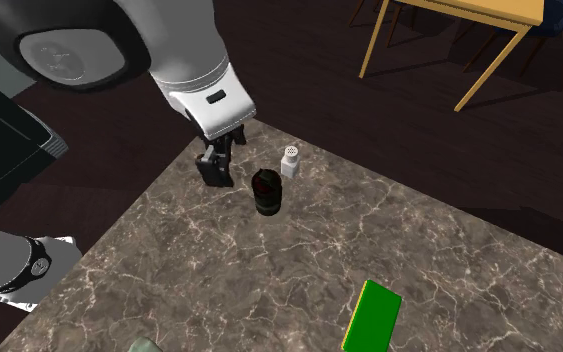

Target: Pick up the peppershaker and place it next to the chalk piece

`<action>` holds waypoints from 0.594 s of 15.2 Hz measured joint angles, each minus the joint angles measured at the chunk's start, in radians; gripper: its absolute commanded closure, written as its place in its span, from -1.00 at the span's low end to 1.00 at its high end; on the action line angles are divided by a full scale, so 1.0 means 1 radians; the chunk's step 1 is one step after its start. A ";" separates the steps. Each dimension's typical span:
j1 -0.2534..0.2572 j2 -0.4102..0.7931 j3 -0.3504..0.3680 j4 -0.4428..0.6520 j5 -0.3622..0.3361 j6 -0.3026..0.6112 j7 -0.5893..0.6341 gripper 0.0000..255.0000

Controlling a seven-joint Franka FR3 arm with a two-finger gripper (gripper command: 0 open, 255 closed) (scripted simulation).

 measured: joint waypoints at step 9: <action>0.061 0.347 0.040 0.324 -0.177 0.015 0.227 -1.00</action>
